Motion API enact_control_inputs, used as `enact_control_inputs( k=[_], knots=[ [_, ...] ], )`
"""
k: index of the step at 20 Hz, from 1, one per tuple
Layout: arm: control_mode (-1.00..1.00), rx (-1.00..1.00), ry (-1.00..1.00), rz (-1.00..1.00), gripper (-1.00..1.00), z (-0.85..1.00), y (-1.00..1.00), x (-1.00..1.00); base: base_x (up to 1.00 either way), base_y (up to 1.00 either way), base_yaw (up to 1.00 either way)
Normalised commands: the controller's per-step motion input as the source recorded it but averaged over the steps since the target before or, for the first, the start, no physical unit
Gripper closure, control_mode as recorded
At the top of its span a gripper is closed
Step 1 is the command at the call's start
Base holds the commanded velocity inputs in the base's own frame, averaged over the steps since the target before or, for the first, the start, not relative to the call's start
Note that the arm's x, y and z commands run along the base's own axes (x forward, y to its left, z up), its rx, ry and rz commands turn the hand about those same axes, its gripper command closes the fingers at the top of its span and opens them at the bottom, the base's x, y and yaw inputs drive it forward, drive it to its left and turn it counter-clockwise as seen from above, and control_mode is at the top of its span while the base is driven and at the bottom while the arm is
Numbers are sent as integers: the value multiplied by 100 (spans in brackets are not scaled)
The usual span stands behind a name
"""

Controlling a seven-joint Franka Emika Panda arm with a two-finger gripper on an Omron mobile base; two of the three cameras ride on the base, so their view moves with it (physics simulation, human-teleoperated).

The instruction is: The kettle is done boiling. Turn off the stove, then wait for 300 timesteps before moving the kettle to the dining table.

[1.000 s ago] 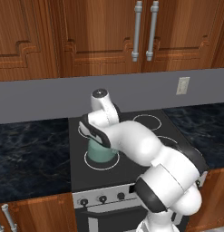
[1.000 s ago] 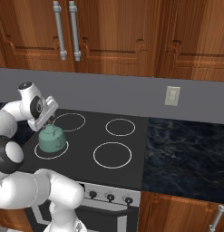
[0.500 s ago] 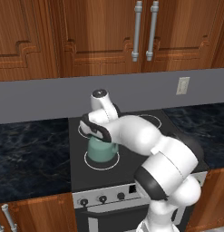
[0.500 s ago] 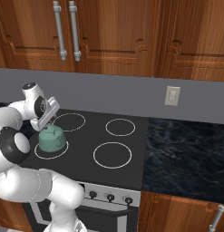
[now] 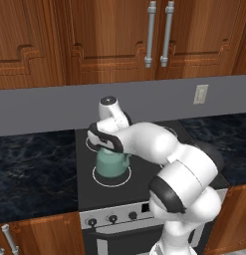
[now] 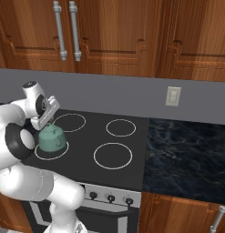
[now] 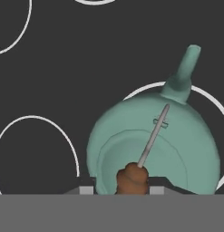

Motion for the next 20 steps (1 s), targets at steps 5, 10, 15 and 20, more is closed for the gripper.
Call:
enact_control_inputs(
  k=[5, 10, 15, 20],
  knots=[
    [-100, 2, 0, -1, 100, -3, 0, -1, 0, 0, 0],
    [-100, 2, 0, 0, 100, 0, 0, -9, 0, 0, 0],
    [-100, 3, -3, 0, 100, 2, 0, -22, 0, 0, 0],
    [-100, 3, -4, 0, 100, 15, 0, -28, 0, 0, 0]
  ],
)
